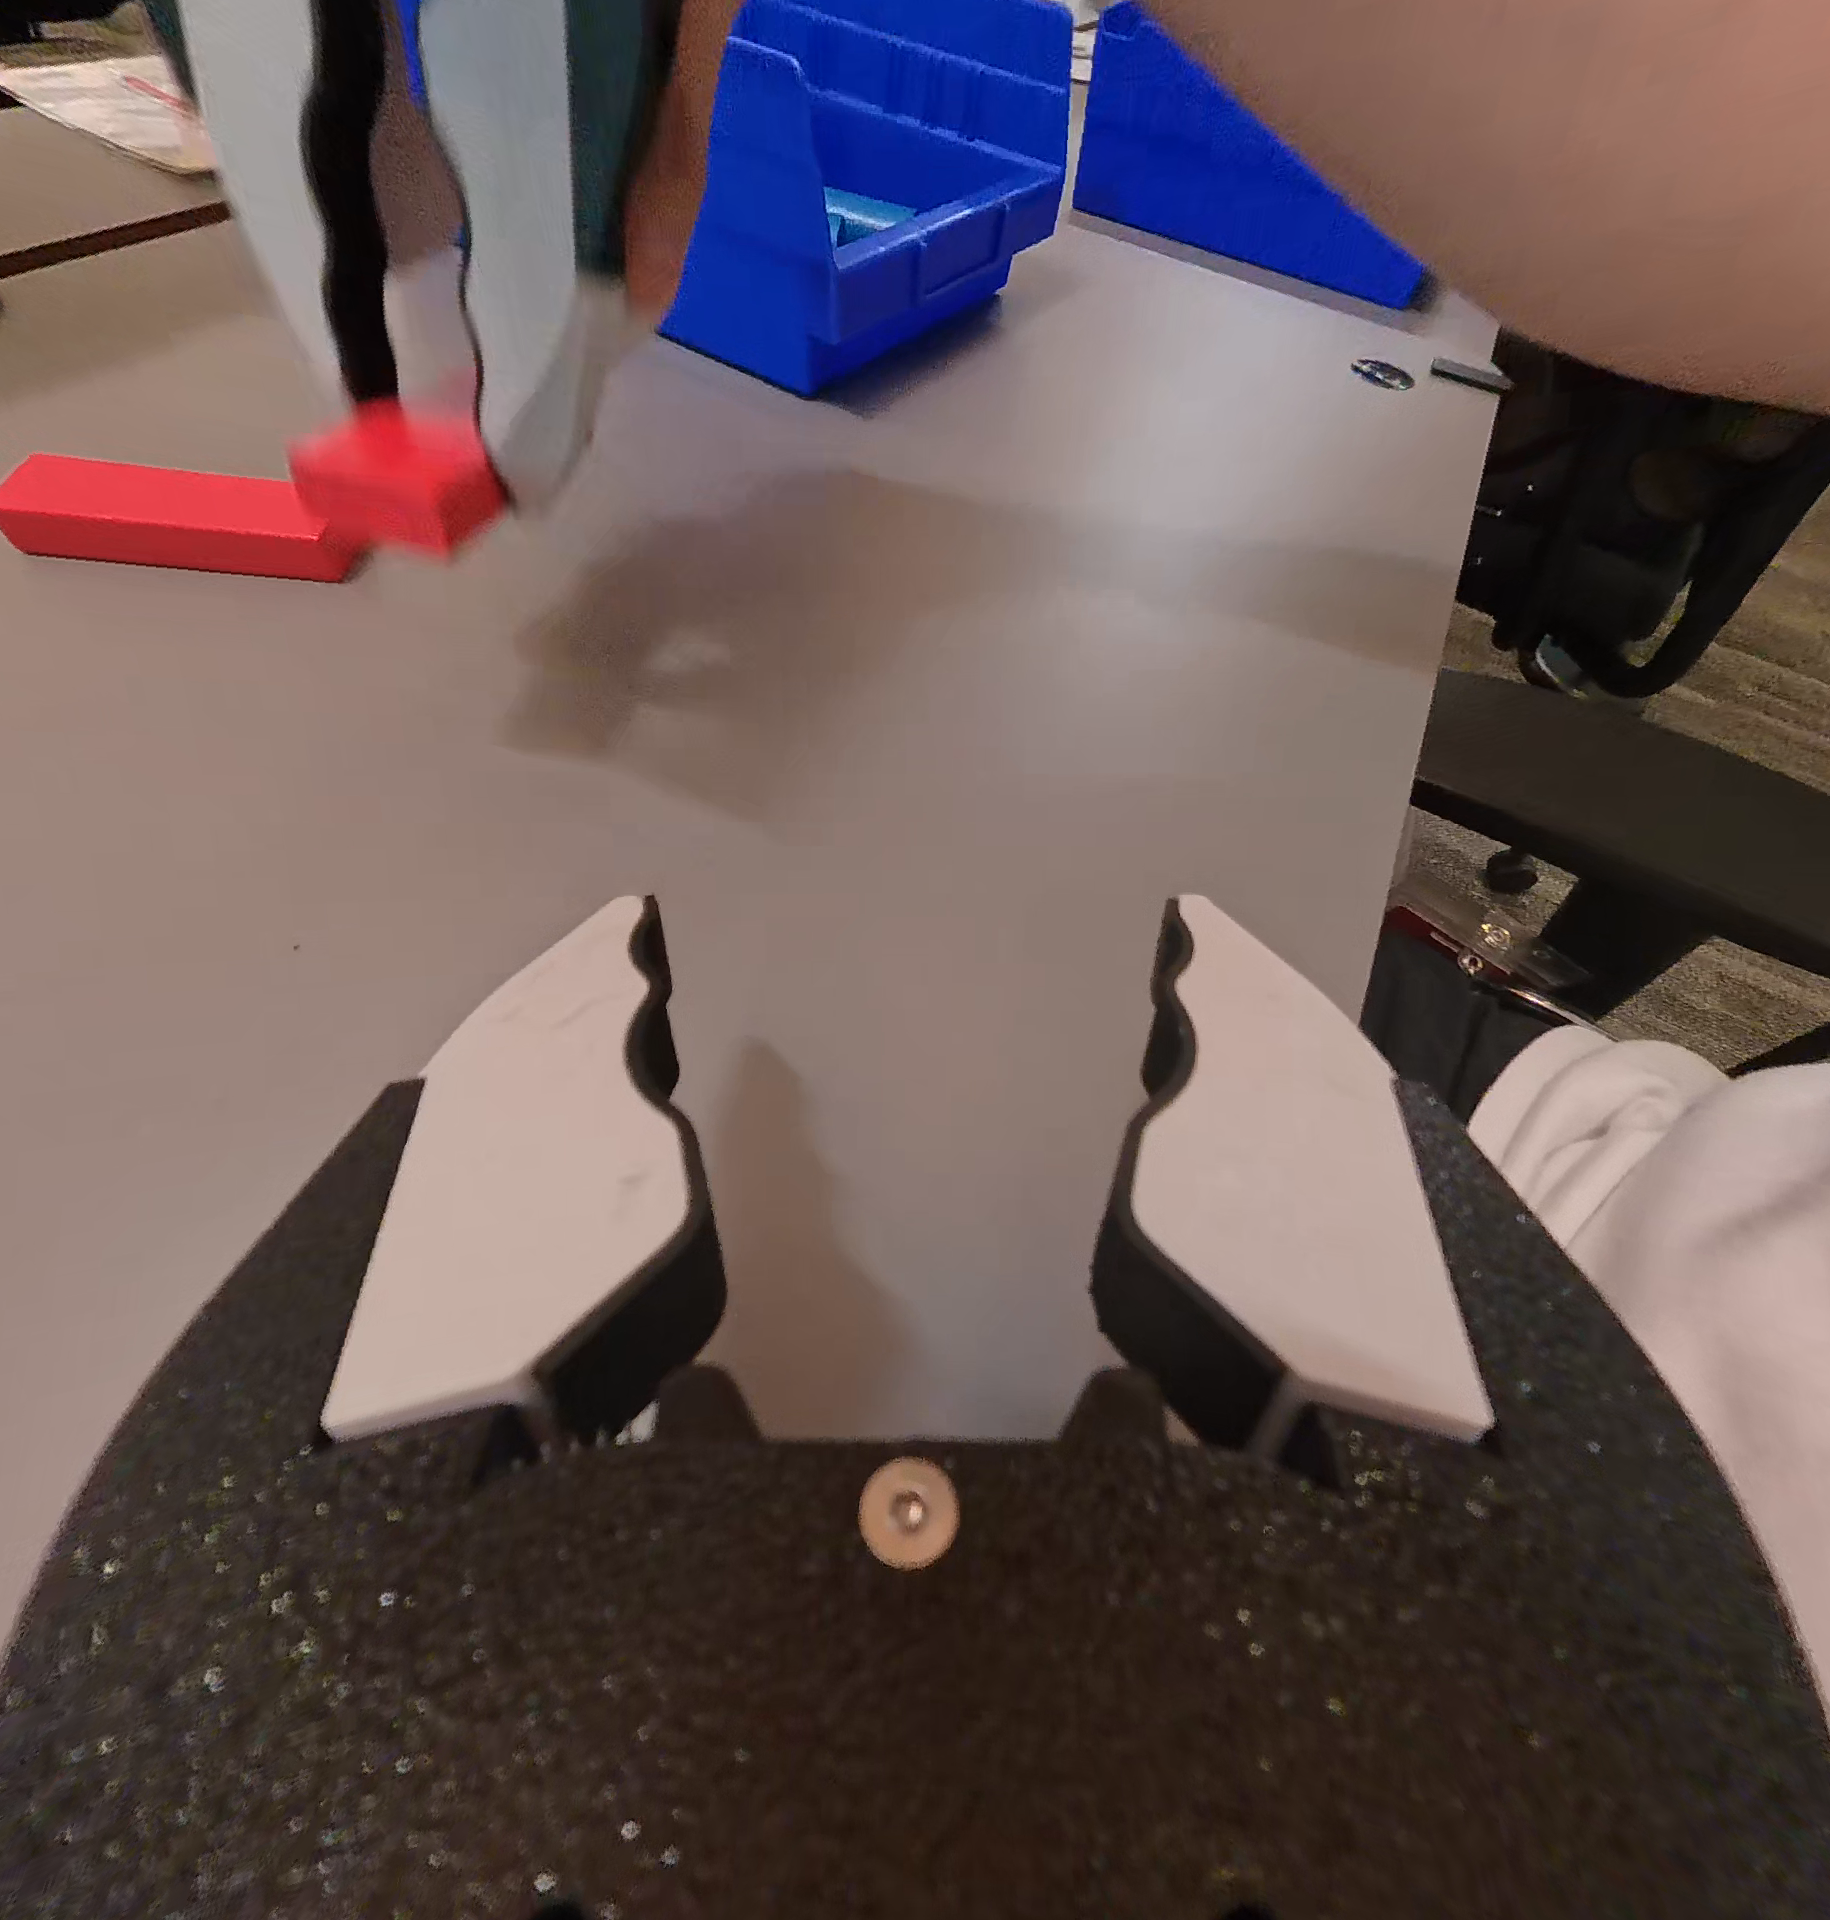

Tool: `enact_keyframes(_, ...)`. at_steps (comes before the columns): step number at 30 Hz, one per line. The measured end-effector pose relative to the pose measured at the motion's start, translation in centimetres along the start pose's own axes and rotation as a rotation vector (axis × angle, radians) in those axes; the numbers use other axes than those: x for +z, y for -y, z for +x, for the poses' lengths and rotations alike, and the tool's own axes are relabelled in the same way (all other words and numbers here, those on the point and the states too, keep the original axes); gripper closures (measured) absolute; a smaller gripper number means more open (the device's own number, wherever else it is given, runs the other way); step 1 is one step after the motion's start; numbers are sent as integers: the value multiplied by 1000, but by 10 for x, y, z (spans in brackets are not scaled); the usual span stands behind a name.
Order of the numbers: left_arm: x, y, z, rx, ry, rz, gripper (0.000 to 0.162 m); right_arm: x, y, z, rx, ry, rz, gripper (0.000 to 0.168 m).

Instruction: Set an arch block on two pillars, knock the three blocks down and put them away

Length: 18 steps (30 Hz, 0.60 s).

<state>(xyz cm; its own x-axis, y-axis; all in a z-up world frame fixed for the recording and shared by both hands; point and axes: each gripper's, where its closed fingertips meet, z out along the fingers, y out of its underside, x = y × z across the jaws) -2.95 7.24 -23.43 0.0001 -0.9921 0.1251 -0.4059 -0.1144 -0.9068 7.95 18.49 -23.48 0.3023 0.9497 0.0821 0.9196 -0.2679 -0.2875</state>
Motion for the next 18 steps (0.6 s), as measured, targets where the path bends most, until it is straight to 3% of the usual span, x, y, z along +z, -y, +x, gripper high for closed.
enact_keyframes(1, 0, 0, 0, -1, 3, 2, 74, -20, -4, 4, 43, -22, 44, 134)
enact_keyframes(4, -1, 1, 0, 0, 5, 7, 74, -79, -39, 27, 209, -154, 105, 134)
enact_keyframes(9, -1, 3, 1, -3, 2, 16, 74, -147, -141, 48, 614, -368, 99, 134)
enact_keyframes(13, -2, 7, 4, 1, -1, 28, 74, -144, -216, 31, 920, -357, 44, 134)
enact_keyframes(18, -3, 10, 5, 9, 8, 30, 74, -111, -276, 4, 1073, -309, -92, 134)
